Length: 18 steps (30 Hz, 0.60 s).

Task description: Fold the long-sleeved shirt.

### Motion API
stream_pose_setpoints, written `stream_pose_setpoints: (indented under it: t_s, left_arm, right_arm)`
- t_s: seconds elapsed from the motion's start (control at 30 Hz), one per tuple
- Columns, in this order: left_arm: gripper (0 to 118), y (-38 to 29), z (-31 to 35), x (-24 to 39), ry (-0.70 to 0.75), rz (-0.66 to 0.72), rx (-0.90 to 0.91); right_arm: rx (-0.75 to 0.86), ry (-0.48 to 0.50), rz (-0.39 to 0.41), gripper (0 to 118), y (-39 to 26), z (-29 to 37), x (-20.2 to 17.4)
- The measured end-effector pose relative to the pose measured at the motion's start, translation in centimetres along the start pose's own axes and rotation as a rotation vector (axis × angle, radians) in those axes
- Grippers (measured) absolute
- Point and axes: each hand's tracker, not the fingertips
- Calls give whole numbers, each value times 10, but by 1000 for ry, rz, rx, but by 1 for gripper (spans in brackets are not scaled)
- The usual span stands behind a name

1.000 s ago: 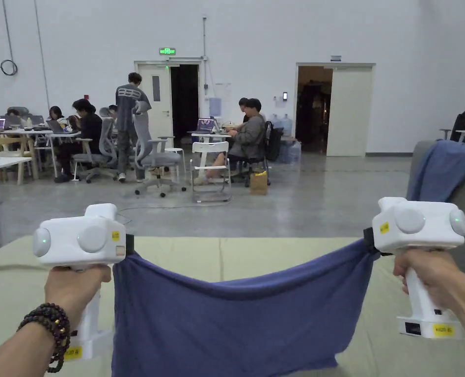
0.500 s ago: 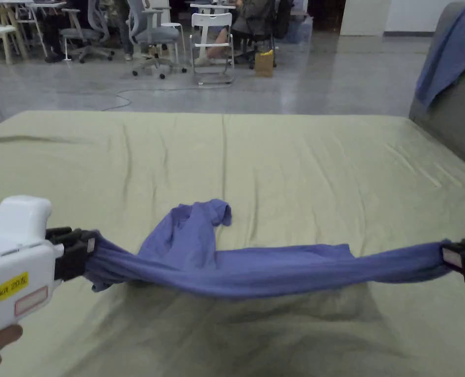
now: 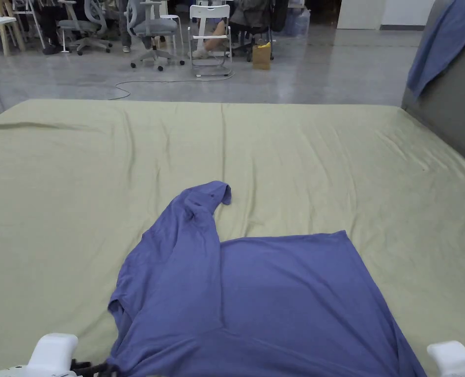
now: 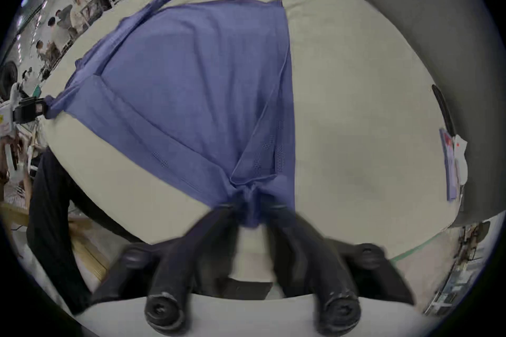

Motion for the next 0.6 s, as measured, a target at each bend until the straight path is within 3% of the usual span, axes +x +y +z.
stream_pose_setpoints:
  t_s: [0.03, 0.07, 0.1, 0.13, 0.17, 0.2, 0.23, 0.27, 0.3, 0.57, 0.6]
  left_arm:
    - [118, 5, 3, 0, 7, 3, -10]
    - [116, 6, 9, 3, 7, 3, -12]
    - [116, 11, 21, -1, -29, -11, 113]
    - [114, 12, 25, 0, -18, -4, 65]
    - [99, 17, 31, 1, -17, 0, 54]
    - [36, 24, 36, 8, -8, 12, 56]
    - [0, 29, 41, 11, -18, 13, 76]
    - [0, 33, 43, 16, -21, 5, 91]
    - [0, 38, 46, 22, 18, 2, 182]
    - [3, 109, 16, 43, -75, -69, 218]
    - [40, 129, 3, 53, -67, -73, 225]
  right_arm:
    - [14, -12, 1, 91, 2, 9, 1]
    - [36, -18, -10, 111, 4, 15, 2]
    - [79, -54, -14, 114, 6, 24, 5]
    - [126, -57, -18, 113, 7, 34, 3]
    - [173, -51, -27, 105, 10, 43, 4]
    - [177, -40, -52, 64, 14, 51, 6]
    - [180, -33, -77, 9, 17, 58, 6]
    - [196, -9, -86, 0, 20, 63, 3]
    - [203, 9, -88, 0, 23, 64, 1]
    - [236, 28, -66, 0, 38, 67, -14]
    - [235, 39, -72, 0, 40, 65, -16]
